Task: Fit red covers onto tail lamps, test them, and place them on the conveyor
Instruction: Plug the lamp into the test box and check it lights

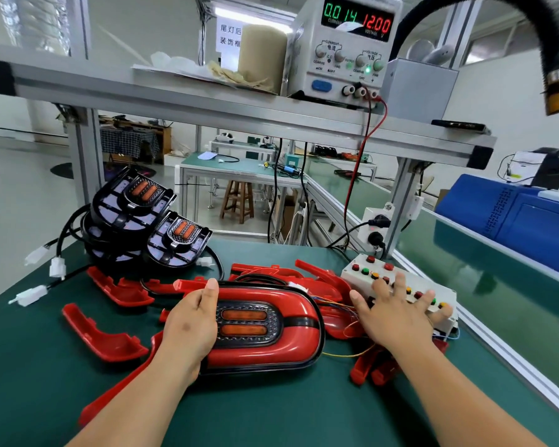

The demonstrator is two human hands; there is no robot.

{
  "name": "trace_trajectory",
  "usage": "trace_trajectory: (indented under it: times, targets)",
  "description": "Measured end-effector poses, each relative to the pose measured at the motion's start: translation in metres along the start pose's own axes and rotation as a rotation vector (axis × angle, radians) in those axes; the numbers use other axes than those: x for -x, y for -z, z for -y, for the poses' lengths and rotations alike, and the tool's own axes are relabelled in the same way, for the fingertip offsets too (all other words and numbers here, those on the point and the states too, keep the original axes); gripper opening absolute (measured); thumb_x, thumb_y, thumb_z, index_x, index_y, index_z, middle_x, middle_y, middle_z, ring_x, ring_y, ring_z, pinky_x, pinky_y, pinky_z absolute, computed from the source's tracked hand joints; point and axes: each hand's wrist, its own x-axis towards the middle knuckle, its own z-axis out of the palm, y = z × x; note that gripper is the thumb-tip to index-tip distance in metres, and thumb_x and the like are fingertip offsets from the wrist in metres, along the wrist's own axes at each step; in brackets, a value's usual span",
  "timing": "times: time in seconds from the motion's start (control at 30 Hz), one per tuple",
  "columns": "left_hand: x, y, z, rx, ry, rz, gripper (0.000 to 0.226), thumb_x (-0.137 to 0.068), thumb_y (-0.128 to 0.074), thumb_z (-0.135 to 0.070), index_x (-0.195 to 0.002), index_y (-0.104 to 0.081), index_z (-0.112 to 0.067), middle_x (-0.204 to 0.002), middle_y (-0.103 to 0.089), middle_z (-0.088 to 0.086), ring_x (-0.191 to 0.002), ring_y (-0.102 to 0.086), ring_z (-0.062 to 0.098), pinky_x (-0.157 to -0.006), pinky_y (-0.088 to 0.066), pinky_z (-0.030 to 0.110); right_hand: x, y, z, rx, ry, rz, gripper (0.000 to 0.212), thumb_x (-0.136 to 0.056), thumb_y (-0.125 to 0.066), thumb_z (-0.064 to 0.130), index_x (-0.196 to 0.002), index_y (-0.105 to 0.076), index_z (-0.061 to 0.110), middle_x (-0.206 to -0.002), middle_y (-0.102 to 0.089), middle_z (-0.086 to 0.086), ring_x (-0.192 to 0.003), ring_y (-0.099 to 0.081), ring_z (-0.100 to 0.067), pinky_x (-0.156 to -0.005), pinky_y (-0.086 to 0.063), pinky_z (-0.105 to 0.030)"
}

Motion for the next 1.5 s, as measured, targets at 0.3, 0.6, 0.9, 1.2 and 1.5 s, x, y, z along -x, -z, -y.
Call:
trace_trajectory:
  times: [0.3, 0.6, 0.9, 1.2, 1.5]
  targets:
    - [-0.0058, 0.0001, 0.0041, -0.126, -0.012, -0.055, 0.057, -0.1, -0.032, -0.053, -0.084, -0.064, -0.009, -0.085, -0.064, 0.005, -0.074, -0.052, 0.008, -0.059, -0.032, 0.02, 0.0044, -0.0006, -0.0036, 0.027, -0.004, 0.0, 0.073, -0.08, -0.012, 0.085, -0.141, -0.026, 0.046, -0.163, 0.012, 0.002, -0.141, 0.0, -0.055, -0.101, 0.009, -0.077]
    - [-0.0053, -0.0002, 0.0035, -0.104, -0.005, -0.047, 0.051, -0.101, -0.033, -0.051, -0.081, -0.063, -0.015, -0.08, -0.061, -0.004, -0.073, -0.051, 0.003, -0.057, -0.03, 0.016, 0.0059, -0.0009, -0.0045, 0.017, -0.009, 0.004, 0.074, -0.078, -0.014, 0.087, -0.141, -0.022, 0.049, -0.163, 0.01, 0.003, -0.141, -0.001, -0.054, -0.101, 0.006, -0.078]
    - [-0.0042, -0.0001, 0.0011, -0.084, 0.008, -0.031, 0.052, -0.101, -0.033, -0.052, -0.083, -0.063, -0.015, -0.083, -0.064, -0.001, -0.075, -0.054, 0.005, -0.057, -0.032, 0.017, 0.0074, -0.001, -0.0044, -0.001, -0.005, 0.012, 0.074, -0.08, -0.015, 0.085, -0.143, -0.019, 0.047, -0.163, 0.012, 0.003, -0.141, 0.002, -0.054, -0.102, 0.003, -0.078]
    - [-0.003, 0.0003, -0.0004, -0.088, 0.01, -0.019, 0.054, -0.101, -0.032, -0.052, -0.087, -0.065, -0.012, -0.086, -0.065, 0.003, -0.077, -0.055, 0.008, -0.058, -0.033, 0.019, 0.0083, 0.0006, -0.0034, -0.003, 0.001, 0.021, 0.074, -0.081, -0.014, 0.084, -0.144, -0.017, 0.046, -0.162, 0.015, 0.003, -0.141, 0.003, -0.054, -0.102, 0.001, -0.078]
    - [-0.0011, 0.0029, -0.0025, -0.119, -0.006, 0.0, 0.053, -0.102, -0.032, -0.049, -0.075, -0.059, -0.013, -0.084, -0.063, 0.003, -0.075, -0.053, 0.008, -0.059, -0.032, 0.017, 0.0048, 0.0081, -0.0022, -0.038, -0.022, 0.033, 0.072, -0.083, -0.013, 0.081, -0.146, -0.013, 0.046, -0.163, 0.014, 0.002, -0.142, -0.001, -0.054, -0.103, 0.006, -0.077]
